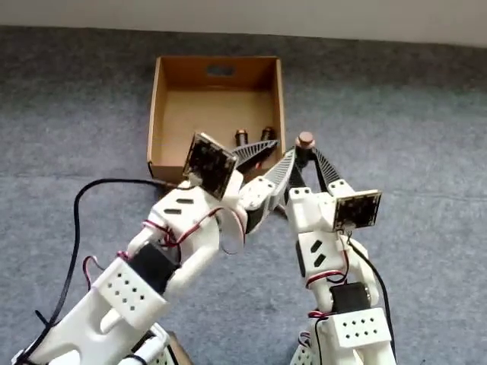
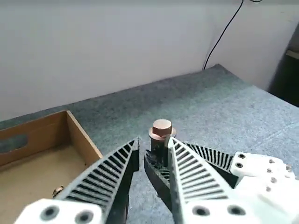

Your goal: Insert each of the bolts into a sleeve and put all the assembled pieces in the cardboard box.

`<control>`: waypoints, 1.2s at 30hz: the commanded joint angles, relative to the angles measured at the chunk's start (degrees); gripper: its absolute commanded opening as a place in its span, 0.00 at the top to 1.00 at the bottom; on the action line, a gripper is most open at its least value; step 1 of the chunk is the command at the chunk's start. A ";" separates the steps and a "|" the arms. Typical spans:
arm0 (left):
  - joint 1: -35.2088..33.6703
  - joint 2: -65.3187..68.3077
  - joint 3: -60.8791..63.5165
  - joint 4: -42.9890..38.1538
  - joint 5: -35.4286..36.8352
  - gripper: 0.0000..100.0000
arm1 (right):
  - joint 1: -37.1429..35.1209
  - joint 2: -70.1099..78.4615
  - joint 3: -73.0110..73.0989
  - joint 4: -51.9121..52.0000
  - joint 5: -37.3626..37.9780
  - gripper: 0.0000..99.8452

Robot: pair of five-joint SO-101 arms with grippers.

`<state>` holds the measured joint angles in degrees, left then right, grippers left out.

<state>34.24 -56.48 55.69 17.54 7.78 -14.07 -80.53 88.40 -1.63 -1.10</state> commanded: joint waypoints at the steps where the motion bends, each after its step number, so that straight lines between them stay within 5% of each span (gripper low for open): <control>1: -0.57 -6.55 1.71 0.70 -0.09 0.89 | 0.75 -0.40 -0.84 -1.27 -0.18 0.99; 6: -3.65 -17.45 4.18 8.53 -0.09 0.93 | 0.75 -0.31 -3.21 0.13 -0.18 0.99; 8: -6.55 -22.46 5.58 14.15 -0.09 1.00 | 0.57 -0.22 -7.43 6.81 -0.18 0.99; 14: -19.91 -36.62 13.58 30.51 -0.26 0.99 | 0.48 -0.13 -22.37 21.58 -0.26 0.99; 22: -41.01 -48.31 26.77 31.91 -0.44 0.99 | 0.48 9.98 -37.05 28.88 -0.35 0.99; 36: -44.44 -47.43 35.30 33.14 -0.44 0.99 | -2.95 51.74 -63.69 31.25 -5.63 0.99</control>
<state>-9.98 -103.60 90.77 50.68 7.78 -14.95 -34.99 31.69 29.49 -5.14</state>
